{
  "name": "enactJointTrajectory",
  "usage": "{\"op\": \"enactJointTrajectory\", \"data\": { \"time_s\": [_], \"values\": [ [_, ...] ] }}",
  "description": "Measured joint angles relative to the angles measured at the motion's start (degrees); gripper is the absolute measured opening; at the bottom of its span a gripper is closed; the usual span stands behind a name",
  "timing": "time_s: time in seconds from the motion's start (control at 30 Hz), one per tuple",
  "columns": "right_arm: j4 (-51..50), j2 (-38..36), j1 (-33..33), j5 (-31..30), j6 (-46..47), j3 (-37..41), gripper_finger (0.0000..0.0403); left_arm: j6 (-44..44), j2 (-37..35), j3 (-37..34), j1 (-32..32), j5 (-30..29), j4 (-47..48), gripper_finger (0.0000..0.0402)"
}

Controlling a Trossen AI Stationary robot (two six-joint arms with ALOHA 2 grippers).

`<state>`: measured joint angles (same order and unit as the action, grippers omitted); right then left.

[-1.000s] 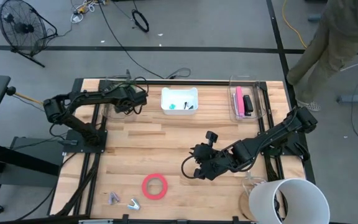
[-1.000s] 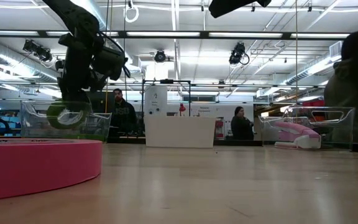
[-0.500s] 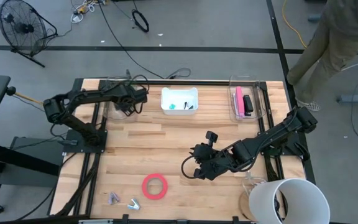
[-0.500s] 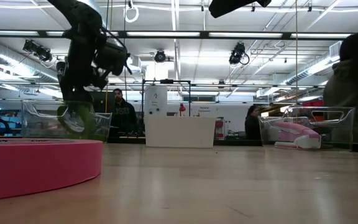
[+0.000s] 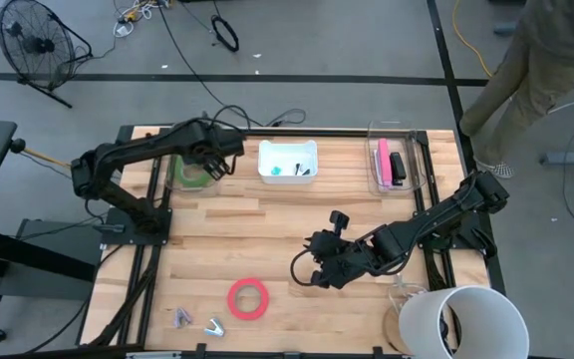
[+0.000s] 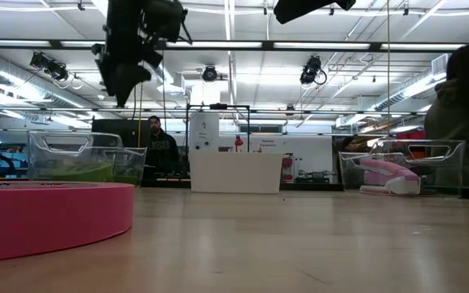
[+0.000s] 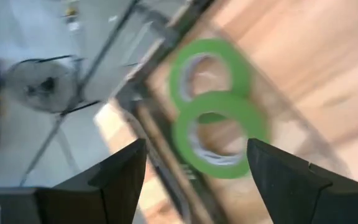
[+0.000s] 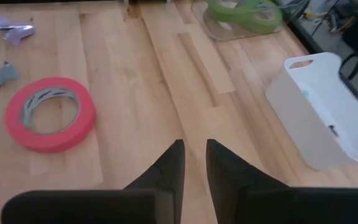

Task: Pick and place Stapler, Stapler remover, tape
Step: Put the pink tape into the left transparent bin

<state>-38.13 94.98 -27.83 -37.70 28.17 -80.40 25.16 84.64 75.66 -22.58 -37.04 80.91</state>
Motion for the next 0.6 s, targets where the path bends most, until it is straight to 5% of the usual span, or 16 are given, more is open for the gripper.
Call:
{"op": "enactJointTrajectory", "data": {
  "time_s": [0.4, 0.6],
  "values": [
    [3.39, -0.04, -0.01, 3.59, -0.79, 2.16, 0.0064, -0.08, 0.00, 1.57, 13.18, 30.64, -1.13, 0.0280],
    [3.94, -0.04, 0.00, 4.14, -1.38, 2.16, 0.0064, 5.99, 0.00, 1.55, 26.59, 37.26, -4.77, 0.0280]
  ]
}}
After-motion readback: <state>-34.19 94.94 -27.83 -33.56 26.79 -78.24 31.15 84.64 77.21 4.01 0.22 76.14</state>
